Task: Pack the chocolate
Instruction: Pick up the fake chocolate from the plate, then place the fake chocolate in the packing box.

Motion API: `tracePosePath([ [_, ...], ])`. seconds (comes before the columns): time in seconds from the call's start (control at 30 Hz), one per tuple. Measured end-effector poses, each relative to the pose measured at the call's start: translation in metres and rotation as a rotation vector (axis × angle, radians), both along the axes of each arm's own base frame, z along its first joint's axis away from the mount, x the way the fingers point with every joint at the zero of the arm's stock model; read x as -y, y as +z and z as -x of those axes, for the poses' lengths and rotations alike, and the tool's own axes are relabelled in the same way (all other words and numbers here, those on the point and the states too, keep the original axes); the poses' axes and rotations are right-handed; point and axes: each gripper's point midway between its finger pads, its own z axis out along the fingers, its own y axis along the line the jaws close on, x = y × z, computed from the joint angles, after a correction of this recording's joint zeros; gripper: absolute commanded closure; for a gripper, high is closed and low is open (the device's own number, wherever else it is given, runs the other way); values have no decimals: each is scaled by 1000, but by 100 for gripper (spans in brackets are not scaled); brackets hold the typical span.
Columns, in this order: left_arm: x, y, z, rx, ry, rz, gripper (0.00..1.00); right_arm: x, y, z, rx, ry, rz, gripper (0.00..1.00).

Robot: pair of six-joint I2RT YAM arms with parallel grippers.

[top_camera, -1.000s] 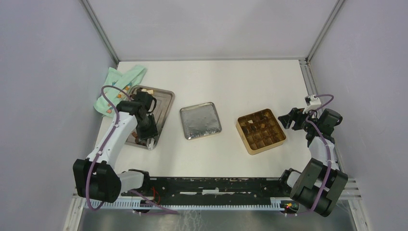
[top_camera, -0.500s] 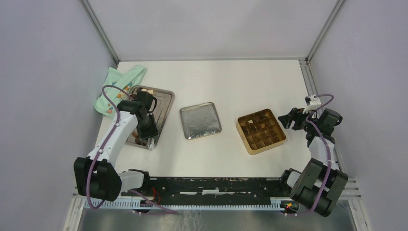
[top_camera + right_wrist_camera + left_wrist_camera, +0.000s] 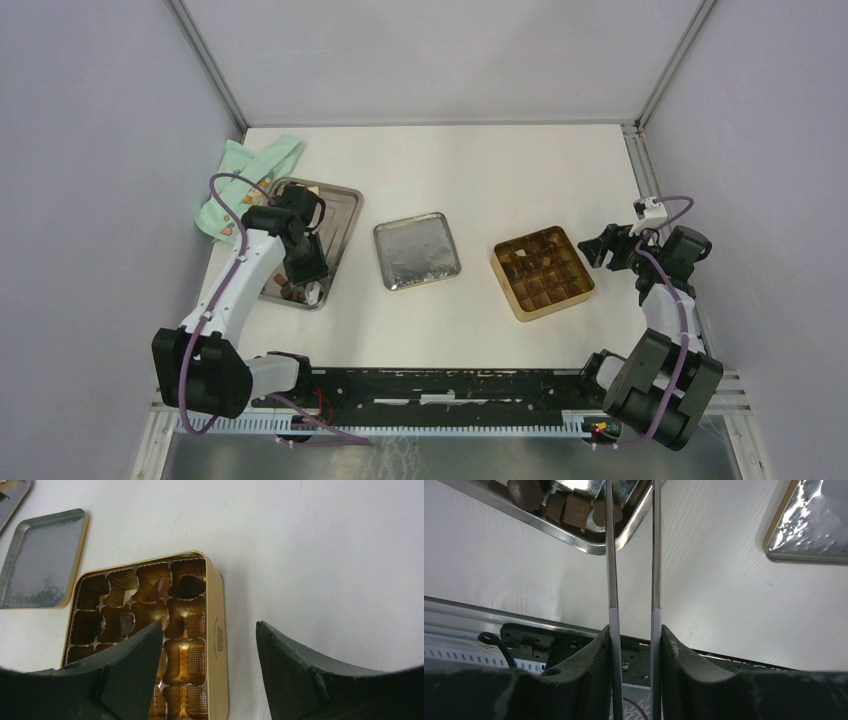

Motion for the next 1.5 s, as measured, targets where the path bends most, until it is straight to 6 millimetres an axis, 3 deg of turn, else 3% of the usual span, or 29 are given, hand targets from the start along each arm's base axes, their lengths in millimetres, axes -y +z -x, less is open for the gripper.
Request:
tracePosePath([
  [0.4, 5, 18, -14, 62, -3, 25, 98, 0, 0, 0, 0, 0, 0, 26],
  [0.6, 25, 47, -31, 152, -28, 133, 98, 0, 0, 0, 0, 0, 0, 26],
  [0.77, 55, 68, -40, 225, -90, 290, 98, 0, 0, 0, -1, 0, 0, 26],
  [0.97, 124, 92, -46, 318, -282, 482, 98, 0, 0, 0, -1, 0, 0, 26],
  [1.13, 215, 110, -38, 378, -506, 645, 98, 0, -2, 1, -10, -5, -2, 26],
  [1.33, 306, 109, -30, 366, -681, 748, 98, 7, -7, 0, -32, -42, 18, 26],
  [1.5, 362, 101, -25, 350, -776, 772, 98, 12, -13, 2, -63, -78, 35, 26],
])
